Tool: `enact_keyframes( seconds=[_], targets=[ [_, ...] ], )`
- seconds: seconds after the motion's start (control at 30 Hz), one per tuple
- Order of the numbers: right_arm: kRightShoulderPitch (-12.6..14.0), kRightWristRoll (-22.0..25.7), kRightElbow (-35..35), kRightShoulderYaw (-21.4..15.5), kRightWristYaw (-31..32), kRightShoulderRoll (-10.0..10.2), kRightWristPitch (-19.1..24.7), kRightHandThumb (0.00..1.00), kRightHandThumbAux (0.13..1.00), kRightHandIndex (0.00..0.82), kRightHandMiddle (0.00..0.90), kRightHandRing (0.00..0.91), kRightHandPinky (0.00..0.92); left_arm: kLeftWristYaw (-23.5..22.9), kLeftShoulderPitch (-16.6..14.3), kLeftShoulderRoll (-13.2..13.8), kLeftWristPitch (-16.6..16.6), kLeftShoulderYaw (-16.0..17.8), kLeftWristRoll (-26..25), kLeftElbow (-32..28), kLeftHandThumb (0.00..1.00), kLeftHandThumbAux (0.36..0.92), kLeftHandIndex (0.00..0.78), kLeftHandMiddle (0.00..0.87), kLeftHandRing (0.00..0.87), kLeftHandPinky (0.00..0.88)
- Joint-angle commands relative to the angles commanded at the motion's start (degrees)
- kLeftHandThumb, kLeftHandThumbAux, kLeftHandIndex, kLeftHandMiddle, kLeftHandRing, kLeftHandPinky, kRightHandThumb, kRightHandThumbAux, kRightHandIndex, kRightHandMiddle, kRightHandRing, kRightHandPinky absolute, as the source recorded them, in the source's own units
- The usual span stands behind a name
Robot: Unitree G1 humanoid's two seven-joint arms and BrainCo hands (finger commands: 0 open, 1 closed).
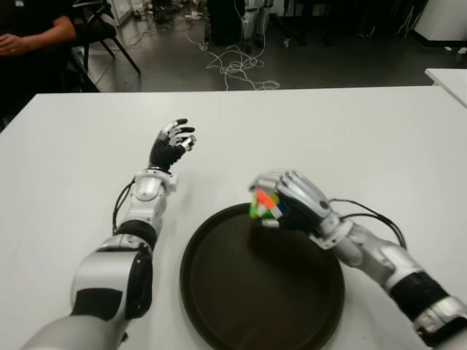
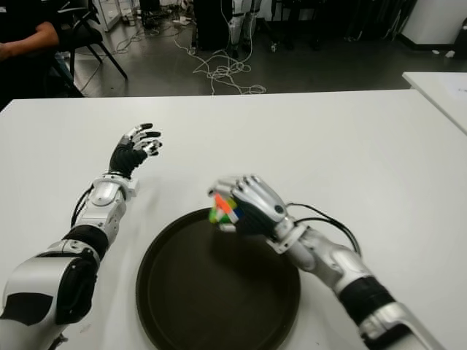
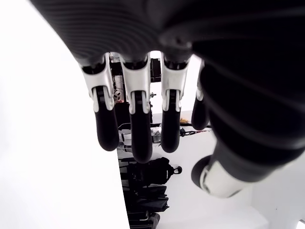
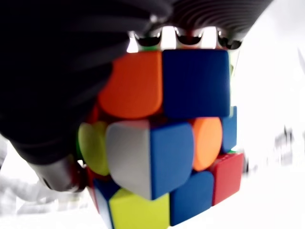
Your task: Pick up the Rubik's Cube and put it in the plate
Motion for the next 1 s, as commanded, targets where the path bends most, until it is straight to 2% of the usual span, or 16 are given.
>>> enact_keyframes(
  seconds=[0.2,0.4,0.47,0.57,0.73,0.83,1.0],
  targets=[
    [1.9,0.62,-2.19,-1.82,2.68,0.61,2.66,0.84,0.684,0.423,0.495,0.683,0.719,-0.03,-0.02,0.04,-0.33,-0.29,0.27,-0.02,0.335,0.776,0.214,0.302,0.323,0.329],
    [2.92,1.9,-4.97,-3.36,6.13,0.44,4.36,0.84,0.683,0.429,0.484,0.673,0.696,-0.02,-0.03,0.05,-0.28,-0.32,0.25,-0.04,0.34,0.777,0.217,0.298,0.32,0.33],
    [3.33,2.28,-6.18,-3.64,8.02,0.07,5.04,0.837,0.688,0.407,0.509,0.659,0.679,0.02,-0.05,0.05,-0.27,-0.27,0.19,-0.04,0.342,0.779,0.216,0.296,0.319,0.329],
    [4.65,3.79,-10.39,-4.32,13.85,-1.9,7.1,0.831,0.694,0.38,0.536,0.636,0.643,0.47,-0.05,0.08,-0.1,-0.33,0.3,-0.05,0.343,0.779,0.21,0.291,0.317,0.33],
    [5.9,6.61,-17.44,-5.87,24.49,-5.12,11.43,0.825,0.698,0.365,0.522,0.564,0.547,1.3,0.0,0.08,0.01,-0.61,0.65,0.01,0.339,0.773,0.21,0.297,0.322,0.332],
    [6.17,7.2,-19.98,-5.84,30.26,-6.09,14.54,0.823,0.7,0.365,0.508,0.527,0.508,1.28,0.06,0.03,-0.21,-0.6,0.6,0.02,0.339,0.772,0.213,0.298,0.323,0.33],
    [6.37,8.0,-22.42,-5.82,35.84,-6.93,17.31,0.822,0.701,0.369,0.492,0.482,0.455,1.01,0.09,0.01,-0.44,-0.52,0.54,0.03,0.336,0.762,0.207,0.295,0.323,0.328]
  ],
)
